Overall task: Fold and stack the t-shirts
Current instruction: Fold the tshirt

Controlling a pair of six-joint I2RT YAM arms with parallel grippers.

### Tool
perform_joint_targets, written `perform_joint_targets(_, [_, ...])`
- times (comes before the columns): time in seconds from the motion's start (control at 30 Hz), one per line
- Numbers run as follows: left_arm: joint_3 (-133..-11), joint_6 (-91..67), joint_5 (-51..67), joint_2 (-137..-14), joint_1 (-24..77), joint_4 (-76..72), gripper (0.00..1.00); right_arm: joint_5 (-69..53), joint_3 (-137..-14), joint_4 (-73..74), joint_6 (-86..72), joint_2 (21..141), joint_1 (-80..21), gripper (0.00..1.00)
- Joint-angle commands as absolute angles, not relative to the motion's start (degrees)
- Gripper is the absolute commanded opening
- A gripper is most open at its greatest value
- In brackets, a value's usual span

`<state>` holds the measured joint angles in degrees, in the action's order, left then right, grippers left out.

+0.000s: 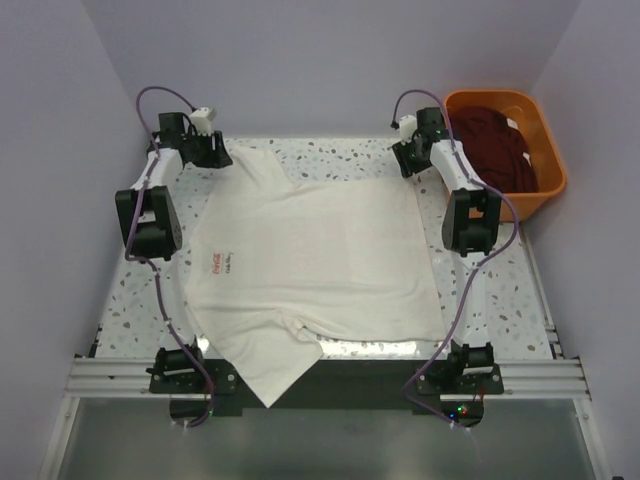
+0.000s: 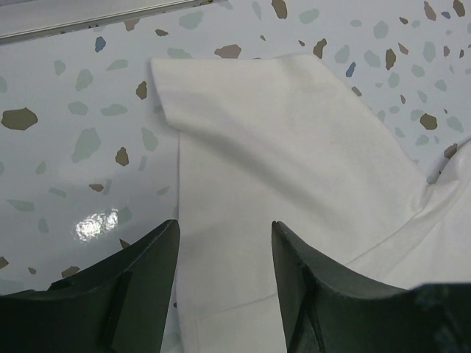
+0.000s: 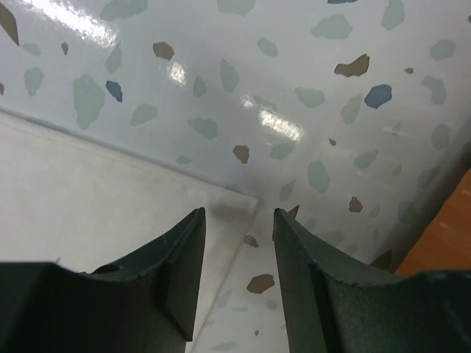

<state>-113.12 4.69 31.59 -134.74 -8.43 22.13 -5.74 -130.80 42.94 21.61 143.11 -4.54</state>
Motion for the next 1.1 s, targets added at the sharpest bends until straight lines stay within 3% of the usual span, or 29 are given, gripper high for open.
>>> perform_joint_targets(0.0, [-116.1, 3.1, 31.0, -135.5, -8.4, 18.2, 0.58, -6.8, -135.6, 39.2, 21.6, 144.9, -4.5, 0.47])
perform_joint_targets(0.3, [-116.1, 2.5, 31.4, -136.8, -8.3, 17.1, 0.6, -9.2, -132.9, 42.4, 25.7, 144.7, -4.5, 0.52])
perform_joint_targets(0.7, [-118.9, 2.5, 29.6, -140.5, -8.1, 18.1, 0.64, -6.9, -134.0, 45.3, 28.1, 148.1, -4.5, 0.47])
perform_joint_targets(0.83, [-121.6, 4.5, 26.3, -142.4, -7.2, 19.4, 0.64, -7.2, -135.5, 46.5, 29.1, 149.5, -4.5, 0.37])
perform_joint_targets(1.07, [-123.5, 11.3, 20.8, -144.4, -4.3, 21.5, 0.61, -7.9, -136.1, 47.8, 32.2, 150.3, -4.8, 0.04])
